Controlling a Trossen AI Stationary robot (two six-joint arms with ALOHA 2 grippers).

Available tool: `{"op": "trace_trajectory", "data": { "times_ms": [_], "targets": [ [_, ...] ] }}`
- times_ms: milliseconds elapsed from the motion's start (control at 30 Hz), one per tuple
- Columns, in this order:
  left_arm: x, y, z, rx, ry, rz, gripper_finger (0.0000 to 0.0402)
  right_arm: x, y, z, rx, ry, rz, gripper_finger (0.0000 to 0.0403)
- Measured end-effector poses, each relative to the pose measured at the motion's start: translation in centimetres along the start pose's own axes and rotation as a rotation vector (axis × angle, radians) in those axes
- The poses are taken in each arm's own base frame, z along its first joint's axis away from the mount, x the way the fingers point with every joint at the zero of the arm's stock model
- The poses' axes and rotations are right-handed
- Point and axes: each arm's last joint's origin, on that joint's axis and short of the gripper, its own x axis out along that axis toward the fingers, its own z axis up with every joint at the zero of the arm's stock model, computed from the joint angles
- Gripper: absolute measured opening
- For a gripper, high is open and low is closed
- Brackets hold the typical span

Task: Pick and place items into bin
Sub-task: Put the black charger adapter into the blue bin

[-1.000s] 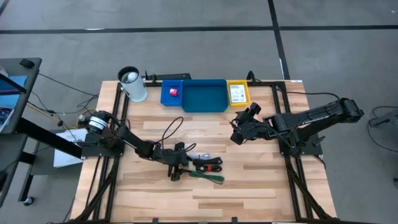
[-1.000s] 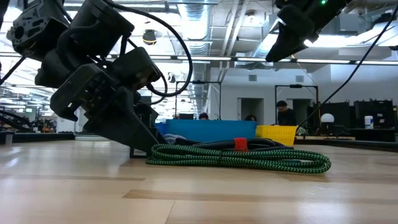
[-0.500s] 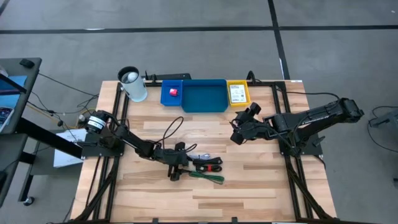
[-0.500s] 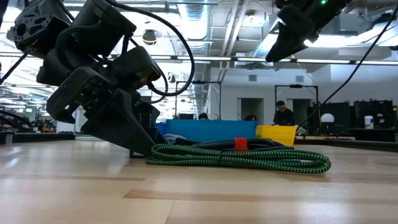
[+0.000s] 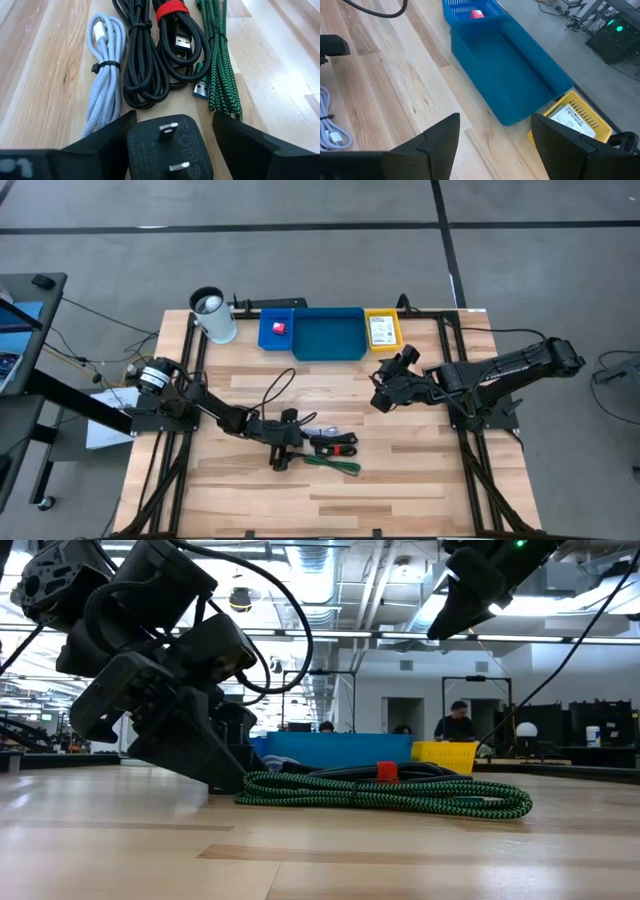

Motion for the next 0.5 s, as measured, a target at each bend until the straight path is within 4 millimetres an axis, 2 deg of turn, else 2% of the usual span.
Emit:
{"op": "trace_trajectory", "data": {
  "times_ms": [367,500],
  "targets": [
    [-0.03,0.03,-0.1,0.005,0.012,0.0,0.0151,0.01,-0.01,0.07,0.005,-0.008,-0.008,0.024],
    [-0.11,-0.06,-0.05,0.005,0.017,-0.031,0.0129,0.05,-0.07,0.1,0.008,-0.009,-0.012,0.024]
  ]
}}
